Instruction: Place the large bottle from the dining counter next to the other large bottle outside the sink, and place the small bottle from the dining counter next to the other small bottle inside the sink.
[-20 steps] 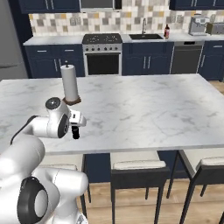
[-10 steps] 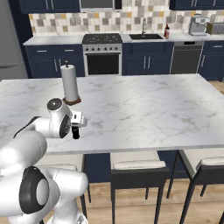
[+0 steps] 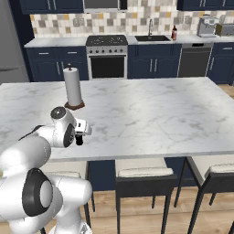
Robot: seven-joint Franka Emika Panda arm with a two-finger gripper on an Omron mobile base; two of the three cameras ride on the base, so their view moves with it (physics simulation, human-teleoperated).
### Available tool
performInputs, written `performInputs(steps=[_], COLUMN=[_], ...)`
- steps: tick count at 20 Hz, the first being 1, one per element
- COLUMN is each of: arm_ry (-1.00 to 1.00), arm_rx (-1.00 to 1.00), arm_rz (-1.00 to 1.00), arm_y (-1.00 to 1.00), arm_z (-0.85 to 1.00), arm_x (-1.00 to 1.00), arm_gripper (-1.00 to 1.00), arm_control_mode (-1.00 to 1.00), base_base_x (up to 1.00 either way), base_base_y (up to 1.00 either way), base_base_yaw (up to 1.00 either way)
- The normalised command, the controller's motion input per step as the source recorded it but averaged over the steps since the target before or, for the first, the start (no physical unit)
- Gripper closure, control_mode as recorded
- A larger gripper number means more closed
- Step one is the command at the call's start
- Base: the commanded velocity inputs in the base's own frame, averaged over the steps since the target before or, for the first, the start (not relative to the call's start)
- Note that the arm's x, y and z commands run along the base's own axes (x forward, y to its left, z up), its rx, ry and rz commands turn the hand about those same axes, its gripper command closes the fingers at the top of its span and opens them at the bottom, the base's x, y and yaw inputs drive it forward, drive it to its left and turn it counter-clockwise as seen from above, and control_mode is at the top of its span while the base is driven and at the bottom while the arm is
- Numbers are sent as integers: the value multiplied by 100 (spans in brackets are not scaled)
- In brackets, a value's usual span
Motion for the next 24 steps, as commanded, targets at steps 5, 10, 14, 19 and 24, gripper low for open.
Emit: performInputs(steps=[5,10,14,19,24], arm_ry=[0,0,0,0,0], arm_rx=[0,0,0,0,0], arm_rz=[0,0,0,0,0], arm_y=[0,1,7,10,6], arm_z=[0,0,0,-1,-2], arm_x=[13,13,9,6,7], arm_gripper=[-100,-100,-100,-100,-100], arm_control_mode=[-100,-100,-100,-100,-100], base_base_x=[0,0,0,0,0], base_base_y=[0,0,0,0,0], base_base_yaw=[0,0,0,0,0])
